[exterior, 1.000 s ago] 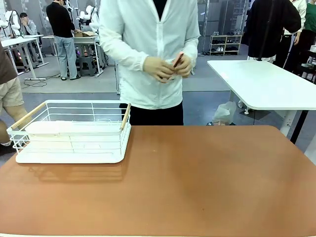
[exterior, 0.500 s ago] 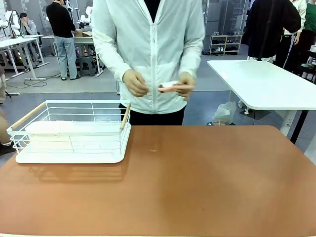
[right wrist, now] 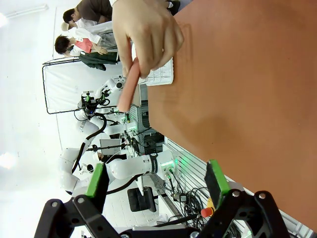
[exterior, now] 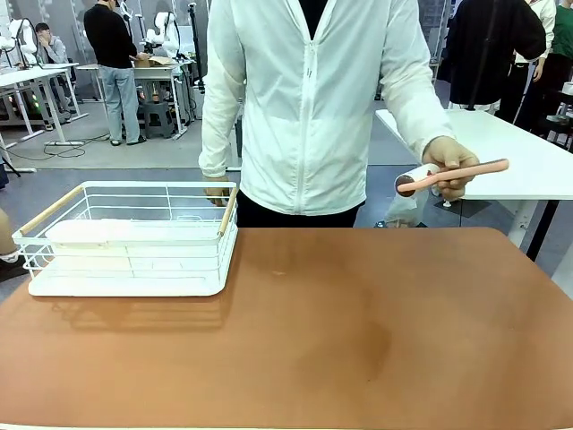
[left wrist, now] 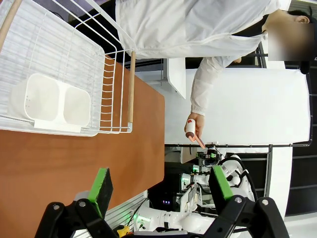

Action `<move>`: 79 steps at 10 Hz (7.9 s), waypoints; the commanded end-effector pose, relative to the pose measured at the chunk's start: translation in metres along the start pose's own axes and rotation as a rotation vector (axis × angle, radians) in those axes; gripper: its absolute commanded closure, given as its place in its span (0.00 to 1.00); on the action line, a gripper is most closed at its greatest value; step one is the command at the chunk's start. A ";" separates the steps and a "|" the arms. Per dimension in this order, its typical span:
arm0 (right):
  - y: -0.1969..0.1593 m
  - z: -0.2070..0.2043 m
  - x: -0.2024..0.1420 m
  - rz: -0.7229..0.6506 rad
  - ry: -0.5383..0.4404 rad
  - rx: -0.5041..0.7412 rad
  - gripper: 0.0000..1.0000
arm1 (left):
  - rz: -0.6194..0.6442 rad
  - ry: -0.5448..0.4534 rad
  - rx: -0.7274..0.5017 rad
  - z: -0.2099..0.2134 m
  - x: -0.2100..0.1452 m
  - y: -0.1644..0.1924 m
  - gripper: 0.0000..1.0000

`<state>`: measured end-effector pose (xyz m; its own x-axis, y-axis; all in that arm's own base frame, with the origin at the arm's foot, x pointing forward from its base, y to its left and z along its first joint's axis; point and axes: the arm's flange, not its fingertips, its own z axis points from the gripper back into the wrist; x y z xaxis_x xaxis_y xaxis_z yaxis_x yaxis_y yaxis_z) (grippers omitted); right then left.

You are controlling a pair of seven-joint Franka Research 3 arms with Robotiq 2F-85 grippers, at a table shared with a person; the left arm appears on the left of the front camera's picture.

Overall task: Clean the table.
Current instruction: Pick up the Lint Roller when the human hands it over, then clean the table with the Lint Roller when the human lifts the Dish drying rack.

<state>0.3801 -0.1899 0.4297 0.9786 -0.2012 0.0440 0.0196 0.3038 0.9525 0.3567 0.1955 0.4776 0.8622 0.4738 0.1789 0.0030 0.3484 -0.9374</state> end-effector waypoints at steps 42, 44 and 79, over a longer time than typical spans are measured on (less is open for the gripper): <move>0.116 -0.211 -0.004 -0.473 -0.454 -0.191 1.00 | -0.006 0.000 -0.022 0.003 -0.001 -0.001 0.00; 0.116 -0.210 -0.004 -0.472 -0.449 -0.191 1.00 | -0.006 0.000 -0.022 0.003 -0.001 -0.001 0.00; 0.118 -0.207 -0.007 -0.494 -0.443 -0.218 0.90 | -0.006 0.000 -0.022 0.003 -0.001 -0.001 0.00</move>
<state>0.4177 0.0388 0.4784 0.6683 -0.7113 -0.2177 0.5290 0.2486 0.8114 0.3564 0.1958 0.4775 0.8622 0.4743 0.1781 0.0017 0.3490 -0.9371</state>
